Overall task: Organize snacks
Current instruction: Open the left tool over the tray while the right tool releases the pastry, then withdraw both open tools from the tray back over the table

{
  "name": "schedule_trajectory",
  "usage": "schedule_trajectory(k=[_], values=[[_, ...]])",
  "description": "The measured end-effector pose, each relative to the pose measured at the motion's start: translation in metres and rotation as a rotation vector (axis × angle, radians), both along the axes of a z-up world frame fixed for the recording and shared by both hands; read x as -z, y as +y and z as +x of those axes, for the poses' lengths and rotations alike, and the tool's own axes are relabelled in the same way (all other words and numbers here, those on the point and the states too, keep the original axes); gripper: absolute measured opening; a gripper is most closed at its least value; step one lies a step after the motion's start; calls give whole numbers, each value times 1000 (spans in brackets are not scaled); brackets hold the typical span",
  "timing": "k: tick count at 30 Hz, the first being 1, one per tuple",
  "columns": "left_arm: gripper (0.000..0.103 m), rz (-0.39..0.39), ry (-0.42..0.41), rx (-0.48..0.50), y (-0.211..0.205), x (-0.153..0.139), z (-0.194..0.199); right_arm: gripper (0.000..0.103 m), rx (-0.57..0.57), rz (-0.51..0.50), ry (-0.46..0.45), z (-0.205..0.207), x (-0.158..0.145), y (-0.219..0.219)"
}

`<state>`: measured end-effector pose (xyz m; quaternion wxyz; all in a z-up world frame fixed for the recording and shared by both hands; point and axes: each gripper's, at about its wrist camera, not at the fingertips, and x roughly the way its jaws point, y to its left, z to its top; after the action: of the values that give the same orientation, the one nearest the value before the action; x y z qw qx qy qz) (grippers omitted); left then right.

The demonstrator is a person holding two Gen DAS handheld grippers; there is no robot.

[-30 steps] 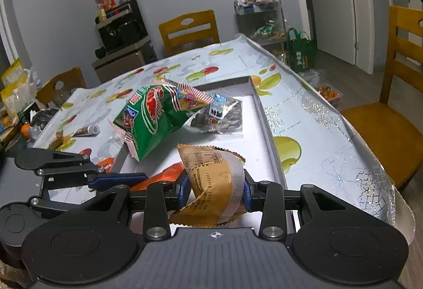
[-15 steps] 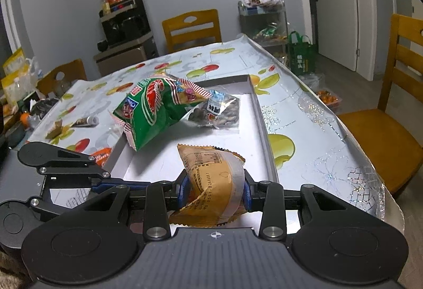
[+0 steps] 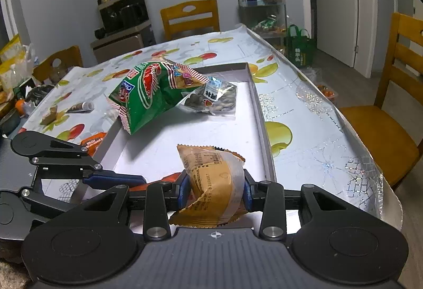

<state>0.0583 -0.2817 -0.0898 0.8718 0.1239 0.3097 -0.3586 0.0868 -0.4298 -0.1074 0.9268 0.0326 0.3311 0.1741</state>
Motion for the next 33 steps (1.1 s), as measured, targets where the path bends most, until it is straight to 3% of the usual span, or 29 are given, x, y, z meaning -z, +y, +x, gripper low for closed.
schedule_trajectory(k=[5,7,10,12,14,18,26,33], values=[[20,-2,16,-8,1,-1,1,42,0,0,-11,0,-3,2],[26,4,21,-17,2,0,1,50,1,5,-19,-1,-5,2],[54,-5,13,-39,6,-2,1,73,3,32,-44,-3,-10,0],[80,-21,-1,-53,8,-5,0,89,8,53,-59,-4,-14,-2],[86,-38,-17,-53,11,-8,-2,90,-1,75,-70,-5,-17,-3],[91,-40,-37,-54,13,-10,-5,94,-9,80,-78,-5,-20,0],[92,-52,-56,-70,22,-14,-11,99,11,79,-83,-8,-26,5],[93,-85,-146,-116,58,-31,-25,101,37,73,-90,-8,-35,18]])
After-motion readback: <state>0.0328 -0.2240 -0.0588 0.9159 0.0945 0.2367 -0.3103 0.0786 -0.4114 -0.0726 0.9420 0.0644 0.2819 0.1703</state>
